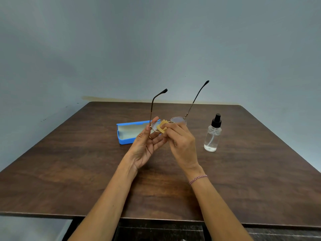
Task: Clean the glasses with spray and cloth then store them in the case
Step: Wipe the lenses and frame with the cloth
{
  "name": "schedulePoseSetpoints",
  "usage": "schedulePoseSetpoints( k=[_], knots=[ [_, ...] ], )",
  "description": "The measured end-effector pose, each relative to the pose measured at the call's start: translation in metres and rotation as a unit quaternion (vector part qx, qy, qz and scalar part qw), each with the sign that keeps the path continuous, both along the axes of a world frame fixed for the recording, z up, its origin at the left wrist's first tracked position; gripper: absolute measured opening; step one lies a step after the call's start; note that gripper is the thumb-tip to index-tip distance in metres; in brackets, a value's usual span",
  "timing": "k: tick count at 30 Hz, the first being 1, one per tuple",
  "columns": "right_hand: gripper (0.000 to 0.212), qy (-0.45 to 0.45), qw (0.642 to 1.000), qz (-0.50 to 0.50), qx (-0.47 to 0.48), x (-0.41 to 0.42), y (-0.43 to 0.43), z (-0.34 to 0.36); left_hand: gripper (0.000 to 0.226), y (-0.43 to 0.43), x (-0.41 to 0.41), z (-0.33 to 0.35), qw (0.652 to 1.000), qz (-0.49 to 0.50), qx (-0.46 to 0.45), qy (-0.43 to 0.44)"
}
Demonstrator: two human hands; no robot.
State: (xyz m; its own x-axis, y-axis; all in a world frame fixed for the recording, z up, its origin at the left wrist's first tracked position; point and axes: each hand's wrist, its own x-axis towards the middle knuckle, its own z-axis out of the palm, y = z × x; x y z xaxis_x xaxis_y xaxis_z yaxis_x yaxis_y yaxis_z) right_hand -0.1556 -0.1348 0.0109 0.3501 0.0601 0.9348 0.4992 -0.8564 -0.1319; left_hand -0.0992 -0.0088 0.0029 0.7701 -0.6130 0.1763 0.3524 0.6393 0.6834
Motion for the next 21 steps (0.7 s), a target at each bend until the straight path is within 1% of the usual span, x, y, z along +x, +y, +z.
schedulePoseSetpoints(
  k=[5, 8, 11, 15, 18, 21],
  knots=[
    [0.017, -0.020, 1.000, -0.003, -0.004, -0.001, 0.003, 0.002, 0.068, -0.005, 0.001, 0.001, 0.999, -0.045, -0.020, 0.010],
    [0.019, -0.021, 1.000, -0.014, -0.015, -0.002, 0.004, 0.002, 0.071, -0.008, 0.003, 0.001, 0.997, -0.058, -0.051, 0.025],
    [0.019, -0.010, 1.000, -0.014, -0.020, 0.000, 0.005, 0.001, 0.076, -0.009, 0.007, -0.001, 0.996, -0.056, -0.060, 0.026],
    [0.018, 0.011, 1.000, 0.002, -0.020, 0.001, 0.006, 0.000, 0.064, -0.007, 0.012, -0.003, 0.997, -0.049, -0.055, 0.011],
    [0.016, 0.016, 1.000, 0.007, -0.020, 0.000, 0.009, 0.000, 0.065, -0.007, 0.013, -0.004, 0.997, -0.043, -0.054, 0.015],
    [0.020, 0.020, 1.000, 0.005, -0.004, -0.003, 0.008, 0.002, 0.066, -0.007, 0.011, -0.002, 0.998, -0.039, -0.052, 0.009]
  ],
)
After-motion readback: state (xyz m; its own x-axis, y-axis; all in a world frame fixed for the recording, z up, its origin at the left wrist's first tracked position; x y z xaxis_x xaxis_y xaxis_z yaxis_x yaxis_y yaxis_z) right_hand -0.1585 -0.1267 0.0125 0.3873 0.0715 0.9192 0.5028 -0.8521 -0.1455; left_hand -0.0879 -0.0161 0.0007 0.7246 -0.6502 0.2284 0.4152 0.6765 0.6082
